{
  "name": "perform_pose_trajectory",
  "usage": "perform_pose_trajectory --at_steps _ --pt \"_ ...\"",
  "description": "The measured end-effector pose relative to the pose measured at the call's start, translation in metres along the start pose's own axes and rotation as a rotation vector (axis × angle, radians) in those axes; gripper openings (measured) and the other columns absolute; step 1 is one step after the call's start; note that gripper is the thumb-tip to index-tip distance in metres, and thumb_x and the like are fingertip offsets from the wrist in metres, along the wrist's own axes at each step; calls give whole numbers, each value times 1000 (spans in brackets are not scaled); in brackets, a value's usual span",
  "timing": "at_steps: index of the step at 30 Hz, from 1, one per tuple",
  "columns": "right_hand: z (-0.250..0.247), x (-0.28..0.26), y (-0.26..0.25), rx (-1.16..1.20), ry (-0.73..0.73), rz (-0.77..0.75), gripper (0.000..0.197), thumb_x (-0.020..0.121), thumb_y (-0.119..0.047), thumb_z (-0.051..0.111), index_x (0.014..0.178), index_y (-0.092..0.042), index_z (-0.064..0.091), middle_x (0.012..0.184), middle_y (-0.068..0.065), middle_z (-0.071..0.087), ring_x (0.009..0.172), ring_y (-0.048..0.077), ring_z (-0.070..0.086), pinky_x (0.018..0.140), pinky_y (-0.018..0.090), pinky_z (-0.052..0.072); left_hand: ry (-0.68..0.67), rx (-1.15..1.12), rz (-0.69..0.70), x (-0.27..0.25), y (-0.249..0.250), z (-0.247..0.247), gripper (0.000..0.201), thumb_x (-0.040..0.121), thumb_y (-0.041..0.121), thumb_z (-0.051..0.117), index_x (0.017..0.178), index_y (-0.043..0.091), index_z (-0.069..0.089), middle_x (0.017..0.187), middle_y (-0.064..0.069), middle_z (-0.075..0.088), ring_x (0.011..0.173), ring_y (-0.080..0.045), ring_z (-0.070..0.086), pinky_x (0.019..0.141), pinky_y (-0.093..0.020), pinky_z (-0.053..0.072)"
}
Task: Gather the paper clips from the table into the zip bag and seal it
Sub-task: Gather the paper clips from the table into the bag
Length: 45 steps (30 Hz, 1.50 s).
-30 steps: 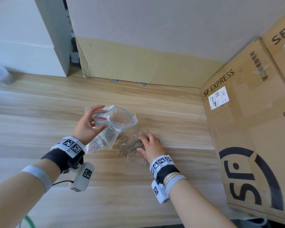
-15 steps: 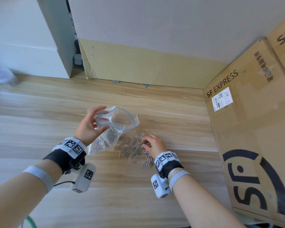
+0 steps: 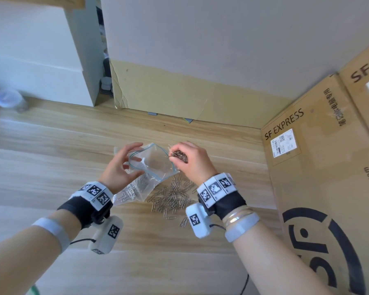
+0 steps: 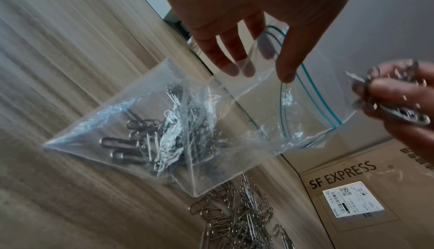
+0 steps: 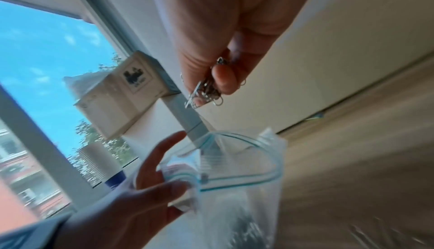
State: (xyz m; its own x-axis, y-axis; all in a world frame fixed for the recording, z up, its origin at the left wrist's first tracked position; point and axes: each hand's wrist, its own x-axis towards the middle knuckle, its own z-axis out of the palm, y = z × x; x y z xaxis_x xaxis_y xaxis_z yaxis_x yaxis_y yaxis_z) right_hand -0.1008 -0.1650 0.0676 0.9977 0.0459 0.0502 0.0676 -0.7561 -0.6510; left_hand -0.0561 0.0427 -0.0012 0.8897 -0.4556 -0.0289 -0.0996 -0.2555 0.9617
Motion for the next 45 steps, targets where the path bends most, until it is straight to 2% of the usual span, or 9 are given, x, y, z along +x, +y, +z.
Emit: perform_pose_trajectory --at_steps 9,14,20,22,28,31,39,43,45 --pt "46 36 -18 -75 -305 -97 15 80 -6 65 95 -5 66 102 12 64 89 26 59 82 32 45 33 23 44 -4 -2 -5 98 69 5 74 126 64 19 127 -1 50 102 -12 59 89 -32 49" --pt "42 37 -18 -71 -407 -74 21 83 -17 63 104 -17 67 114 4 66 104 19 60 95 34 45 39 21 63 -5 -6 -6 97 70 5 73 129 61 20 122 1 53 101 -8 59 87 -33 52" --pt "19 25 14 88 -82 202 17 91 -15 51 101 -13 65 81 -7 65 66 2 56 66 18 49 83 33 22 -7 -11 -13 97 70 4 73 126 63 21 111 25 54 96 -5 60 88 -40 51" --pt "26 19 36 35 -9 262 16 91 -10 49 98 -12 64 90 -2 66 65 -2 51 65 16 47 92 30 14 -8 -12 -15 96 71 4 73 127 62 21 109 28 55 96 -5 60 87 -39 51" --pt "76 0 58 -24 -338 304 35 91 -4 44 124 -12 52 131 10 52 108 21 56 98 30 42 91 14 2 -12 -14 -17 93 72 5 71 128 60 22 115 18 53 98 -6 60 87 -35 52" --pt "91 -2 48 -234 -544 189 38 89 -8 45 127 -12 48 134 12 48 119 30 47 99 38 40 91 23 -8 -11 -14 -19 93 72 5 71 127 61 22 115 17 53 97 -8 61 87 -39 52" --pt "71 -27 64 -239 -666 88 40 84 0 40 109 -22 63 124 2 54 121 21 38 103 35 32 101 7 -20 -9 -11 -13 93 72 2 71 127 61 24 113 18 53 95 -9 61 89 -43 51" --pt "57 -43 77 -237 -549 210 30 86 -22 56 115 -29 58 134 -2 45 127 20 33 108 43 30 97 6 -24 -10 -10 -9 93 73 1 70 129 58 24 113 19 54 93 -8 61 88 -47 51" --pt "52 -51 85 -216 -475 372 64 73 -41 69 130 -37 40 143 -1 30 131 22 24 111 49 25 95 2 -27 -10 -9 -8 92 73 0 70 130 55 24 113 19 53 93 -8 61 88 -47 51"
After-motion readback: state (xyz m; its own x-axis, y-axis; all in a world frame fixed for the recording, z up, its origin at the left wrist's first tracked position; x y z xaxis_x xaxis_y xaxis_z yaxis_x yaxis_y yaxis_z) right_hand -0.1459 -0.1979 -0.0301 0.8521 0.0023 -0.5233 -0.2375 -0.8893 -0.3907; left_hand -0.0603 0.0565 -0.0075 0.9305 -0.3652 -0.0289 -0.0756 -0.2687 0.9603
